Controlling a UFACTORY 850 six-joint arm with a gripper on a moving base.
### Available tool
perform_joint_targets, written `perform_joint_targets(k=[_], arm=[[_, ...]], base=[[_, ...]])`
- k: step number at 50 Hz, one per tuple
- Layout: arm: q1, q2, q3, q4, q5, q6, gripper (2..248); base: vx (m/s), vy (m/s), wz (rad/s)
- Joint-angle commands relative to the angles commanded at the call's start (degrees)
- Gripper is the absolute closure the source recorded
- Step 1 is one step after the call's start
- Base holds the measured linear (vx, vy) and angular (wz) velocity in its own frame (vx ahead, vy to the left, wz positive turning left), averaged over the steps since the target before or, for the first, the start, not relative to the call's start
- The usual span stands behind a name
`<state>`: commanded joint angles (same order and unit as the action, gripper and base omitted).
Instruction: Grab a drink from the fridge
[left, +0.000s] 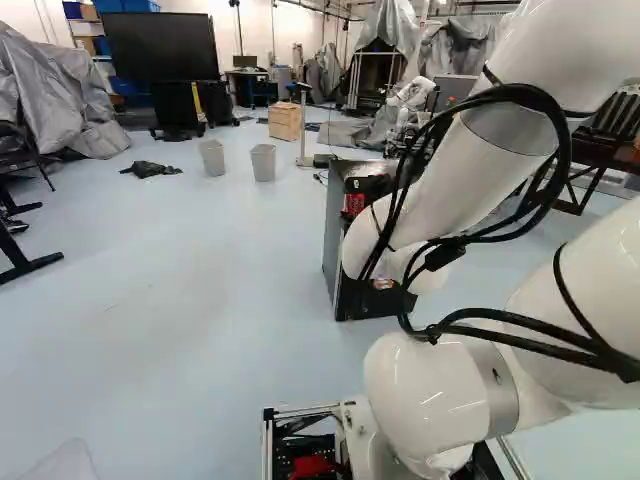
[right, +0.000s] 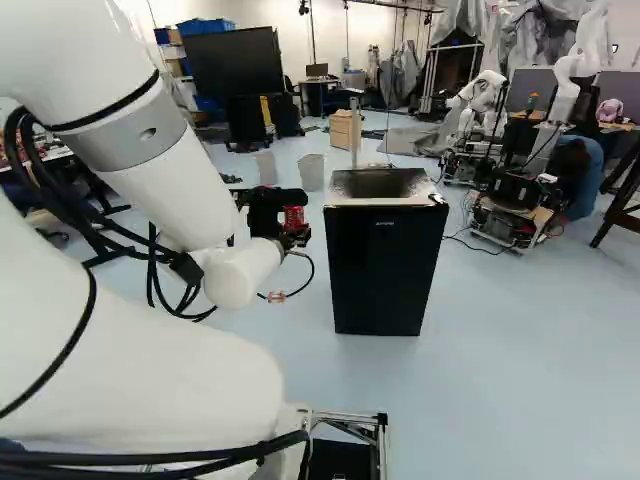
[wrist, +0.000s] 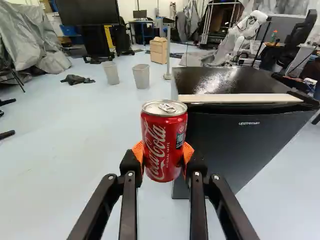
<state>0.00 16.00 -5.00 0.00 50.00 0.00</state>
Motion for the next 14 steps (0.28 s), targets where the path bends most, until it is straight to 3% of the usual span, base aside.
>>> perform_joint_targets(k=[14], arm=[[0.00,0.00,0.00,0.00,0.00,0.00,154]], base=[[0.000,0.000,0.000]])
